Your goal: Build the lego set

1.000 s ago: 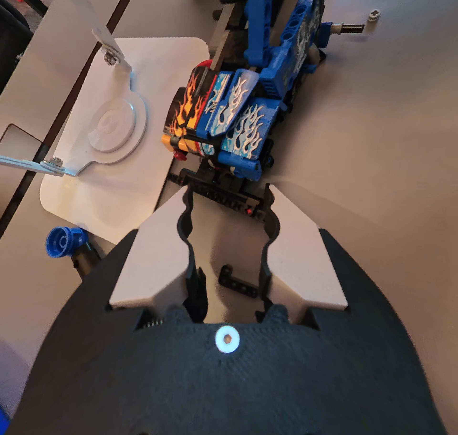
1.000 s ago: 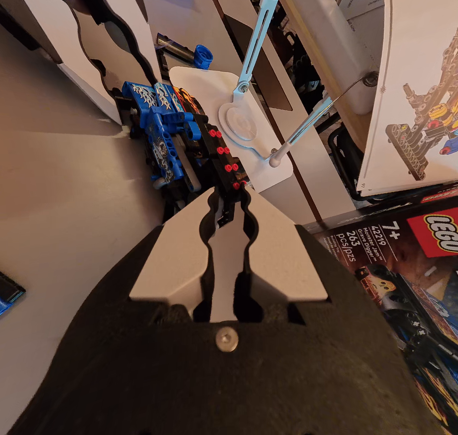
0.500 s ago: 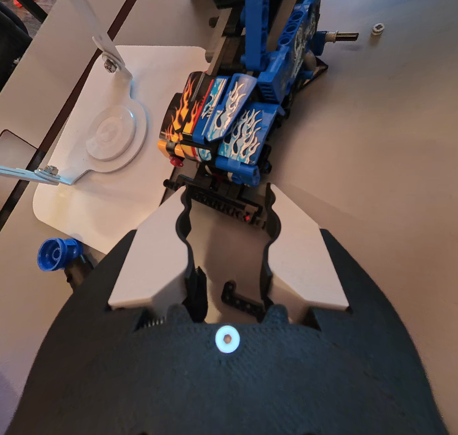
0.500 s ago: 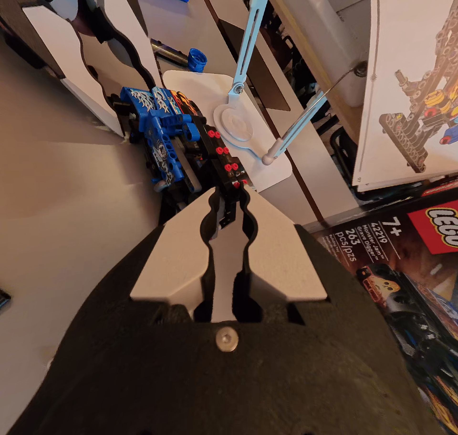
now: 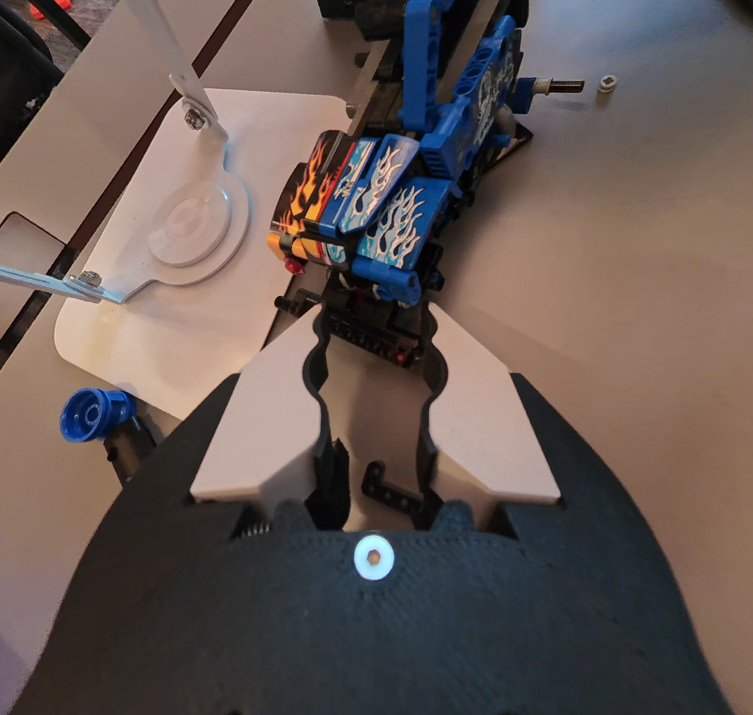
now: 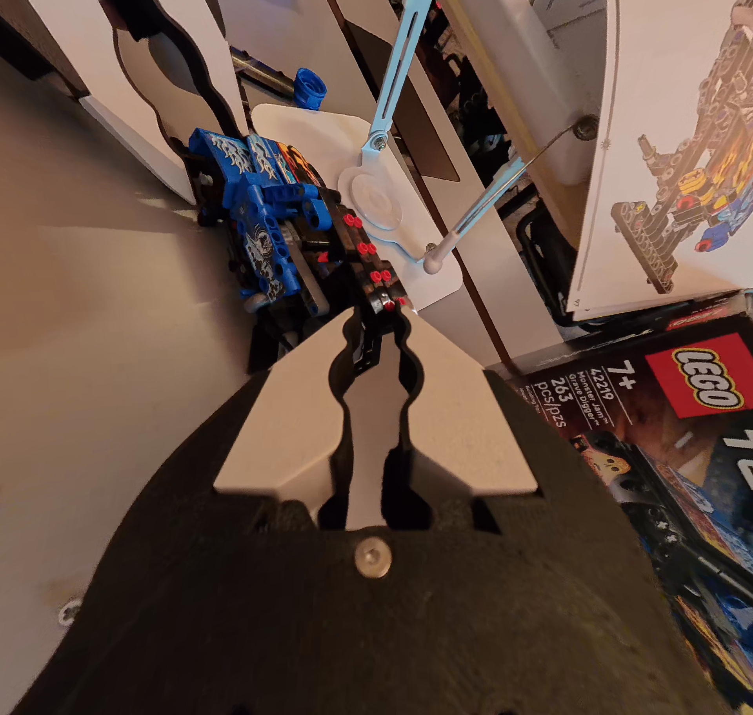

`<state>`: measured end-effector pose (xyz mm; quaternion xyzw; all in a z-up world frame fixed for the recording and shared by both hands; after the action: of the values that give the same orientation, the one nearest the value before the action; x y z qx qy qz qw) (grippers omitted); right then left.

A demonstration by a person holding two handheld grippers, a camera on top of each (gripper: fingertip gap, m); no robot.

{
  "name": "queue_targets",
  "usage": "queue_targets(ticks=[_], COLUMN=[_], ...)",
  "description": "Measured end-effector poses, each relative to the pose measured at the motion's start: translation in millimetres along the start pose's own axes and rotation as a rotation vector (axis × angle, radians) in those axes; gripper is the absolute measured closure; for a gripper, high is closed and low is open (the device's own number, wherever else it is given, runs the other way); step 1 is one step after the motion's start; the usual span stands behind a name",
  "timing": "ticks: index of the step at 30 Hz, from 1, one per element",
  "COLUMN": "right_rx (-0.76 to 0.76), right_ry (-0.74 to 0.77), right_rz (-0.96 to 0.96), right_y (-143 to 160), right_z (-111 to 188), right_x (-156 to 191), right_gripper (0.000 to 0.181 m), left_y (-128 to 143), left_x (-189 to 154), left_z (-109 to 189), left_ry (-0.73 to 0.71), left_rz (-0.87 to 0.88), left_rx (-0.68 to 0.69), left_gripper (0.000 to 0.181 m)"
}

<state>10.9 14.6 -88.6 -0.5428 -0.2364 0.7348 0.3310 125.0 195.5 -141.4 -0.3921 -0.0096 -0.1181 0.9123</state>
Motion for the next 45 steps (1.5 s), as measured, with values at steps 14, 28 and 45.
queue_targets(ticks=[14, 28, 45], right_rx=[0.021, 0.053, 0.056], right_ry=[0.037, -0.087, -0.136], right_rz=[0.103, 0.093, -0.049], right_y=[-7.9, -12.7, -8.5], right_z=[2.4, 13.9, 8.4], right_x=[11.4, 10.7, 2.0], right_gripper=[0.167, 0.167, 0.167], left_y=[5.5, 1.5, 0.5], left_x=[-3.9, -31.7, -30.7], left_z=[6.6, 16.9, 18.2], left_ry=[0.022, 0.142, 0.239], left_rz=[0.024, -0.012, 0.066], left_rx=[0.01, 0.027, -0.056], left_gripper=[0.144, 0.147, 0.149])
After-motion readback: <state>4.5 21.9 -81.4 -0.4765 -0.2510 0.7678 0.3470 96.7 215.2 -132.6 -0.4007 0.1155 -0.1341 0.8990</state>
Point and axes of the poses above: each gripper's, where its closed fingertips meet, z back along the fingers, y out of its underside, x = y × z across the jaws, the point moved 8 cm from there along z, back along the fingers, and after that the axes turned 12 degrees about y, right-handed, at the moved point
